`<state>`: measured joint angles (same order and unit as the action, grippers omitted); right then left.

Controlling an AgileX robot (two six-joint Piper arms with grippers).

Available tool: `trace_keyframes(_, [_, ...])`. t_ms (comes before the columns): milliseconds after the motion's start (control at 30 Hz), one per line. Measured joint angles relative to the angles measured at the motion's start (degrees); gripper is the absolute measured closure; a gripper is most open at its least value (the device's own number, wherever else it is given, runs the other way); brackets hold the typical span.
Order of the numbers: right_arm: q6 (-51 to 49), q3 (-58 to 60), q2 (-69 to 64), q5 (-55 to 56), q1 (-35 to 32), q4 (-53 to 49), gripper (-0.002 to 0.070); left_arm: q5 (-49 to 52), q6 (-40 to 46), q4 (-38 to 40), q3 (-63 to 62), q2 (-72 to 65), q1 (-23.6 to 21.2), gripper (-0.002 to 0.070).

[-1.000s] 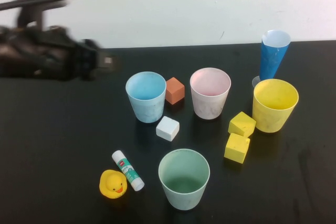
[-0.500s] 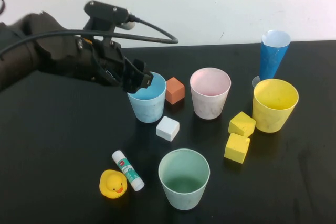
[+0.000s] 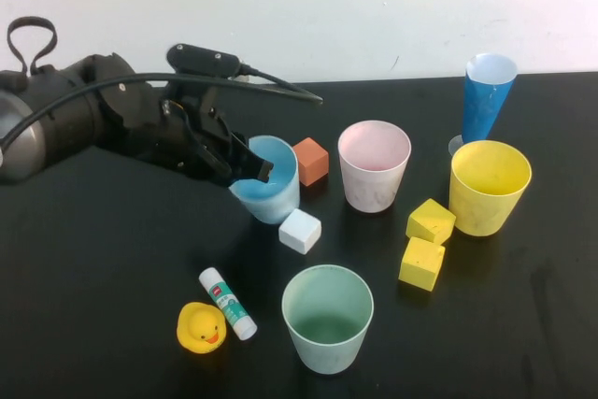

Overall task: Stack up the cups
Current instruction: Pick up the blue cup, then place the blue cup on the green cup

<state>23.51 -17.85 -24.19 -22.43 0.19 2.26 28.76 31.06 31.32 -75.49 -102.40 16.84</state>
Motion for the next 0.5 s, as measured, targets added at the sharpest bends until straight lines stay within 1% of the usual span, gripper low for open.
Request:
trace_keyframes(67, [0.0,0.0,0.0,0.0,0.0,0.0,0.0679,1.1,0.0,-0.4,-0.4,0.0,0.0,0.0626])
trace_keyframes(133, [0.0,0.0,0.0,0.0,0.0,0.0,0.0679,2.3,0.0,-0.6,-0.9,0.6,0.0,0.0649])
trace_keyframes(333, [0.0,0.0,0.0,0.0,0.0,0.1,0.0679,11.7,0.0,-0.8,-4.6,6.5,0.0,0.0657])
trace_keyframes(500, [0.0,0.0,0.0,0.0,0.0,0.1,0.0679,23.5,0.0,-0.6,-6.6,14.1,0.0,0.0658])
